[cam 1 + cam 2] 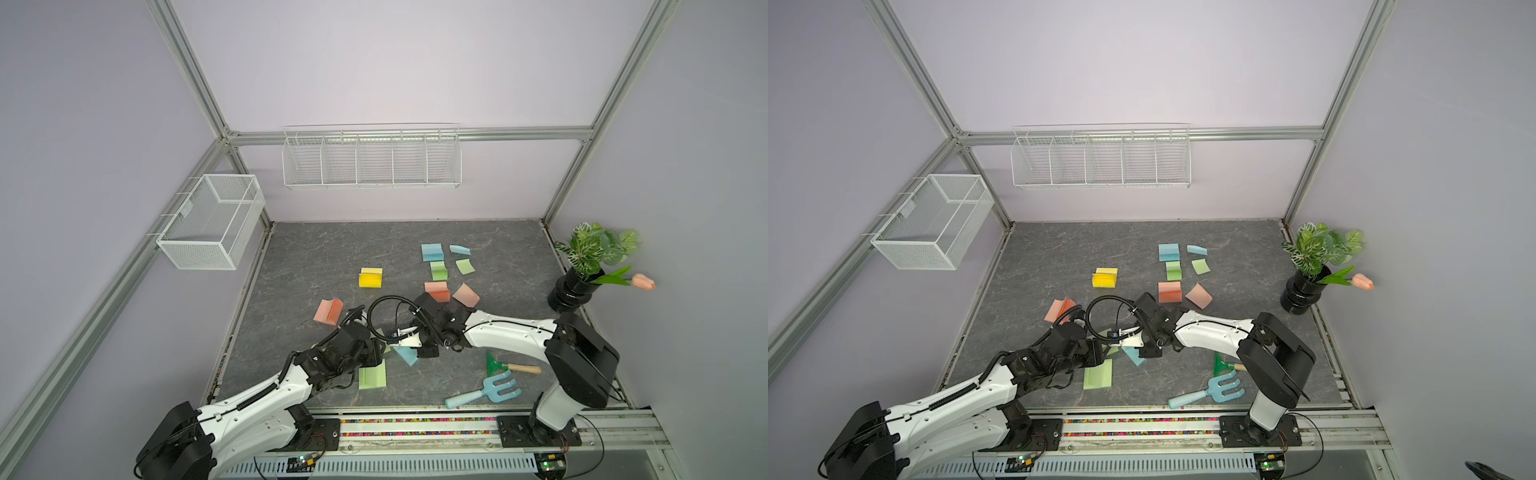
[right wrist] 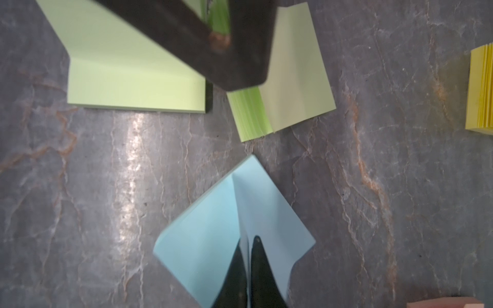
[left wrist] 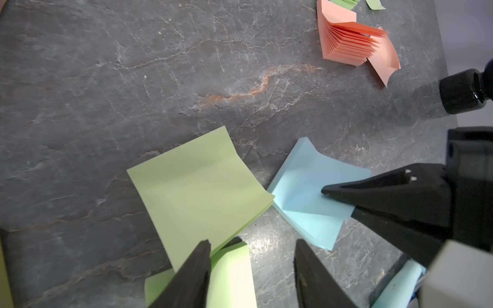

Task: Tear off pages from different memo pads
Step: Pick up the memo pad from the center of the board, then tear off the paper from the memo pad.

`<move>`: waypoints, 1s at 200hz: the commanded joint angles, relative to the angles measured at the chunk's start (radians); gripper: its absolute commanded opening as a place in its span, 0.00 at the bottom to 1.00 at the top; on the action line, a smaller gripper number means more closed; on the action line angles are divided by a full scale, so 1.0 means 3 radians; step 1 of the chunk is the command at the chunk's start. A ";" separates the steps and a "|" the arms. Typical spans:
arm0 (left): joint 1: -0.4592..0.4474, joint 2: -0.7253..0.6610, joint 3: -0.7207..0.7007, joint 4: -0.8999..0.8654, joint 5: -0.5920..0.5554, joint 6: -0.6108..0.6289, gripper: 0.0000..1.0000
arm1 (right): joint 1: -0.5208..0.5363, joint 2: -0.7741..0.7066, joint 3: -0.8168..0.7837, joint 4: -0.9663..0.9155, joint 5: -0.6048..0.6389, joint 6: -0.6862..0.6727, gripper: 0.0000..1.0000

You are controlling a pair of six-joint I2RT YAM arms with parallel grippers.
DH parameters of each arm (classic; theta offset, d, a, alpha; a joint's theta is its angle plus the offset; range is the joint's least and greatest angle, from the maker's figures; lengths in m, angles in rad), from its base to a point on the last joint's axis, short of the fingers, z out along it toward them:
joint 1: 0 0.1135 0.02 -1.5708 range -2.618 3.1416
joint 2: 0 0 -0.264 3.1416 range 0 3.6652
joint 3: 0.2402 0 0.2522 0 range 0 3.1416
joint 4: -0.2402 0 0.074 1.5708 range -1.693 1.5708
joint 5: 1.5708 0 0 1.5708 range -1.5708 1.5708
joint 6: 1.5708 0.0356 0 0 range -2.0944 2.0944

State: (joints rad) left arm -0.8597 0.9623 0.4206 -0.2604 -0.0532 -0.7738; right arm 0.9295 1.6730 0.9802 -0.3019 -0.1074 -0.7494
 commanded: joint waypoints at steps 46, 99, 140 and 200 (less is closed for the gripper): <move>-0.0013 -0.0203 0.0081 0.0085 0.0096 0.0110 0.56 | -0.0188 -0.0853 -0.0317 0.0315 -0.0248 -0.0054 0.06; -0.0013 -0.0380 0.0122 0.0762 0.0766 0.0352 0.68 | -0.0229 -0.1448 -0.0472 0.0395 -0.0315 0.0106 0.07; -0.0016 -0.0495 0.0137 0.0929 0.0995 0.0492 0.89 | -0.0222 -0.1785 -0.0519 0.0340 -0.0480 0.0241 0.06; -0.0014 -0.0537 0.0121 0.1157 0.1112 0.0367 0.94 | -0.0214 -0.2029 -0.0631 0.0341 -0.0765 0.0272 0.07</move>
State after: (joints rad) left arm -0.8597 0.8150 0.4351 0.0200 0.2401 -0.6498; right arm 0.8646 1.0782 0.8051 -0.2089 -0.2832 -0.6895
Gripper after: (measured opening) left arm 0.955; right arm 0.067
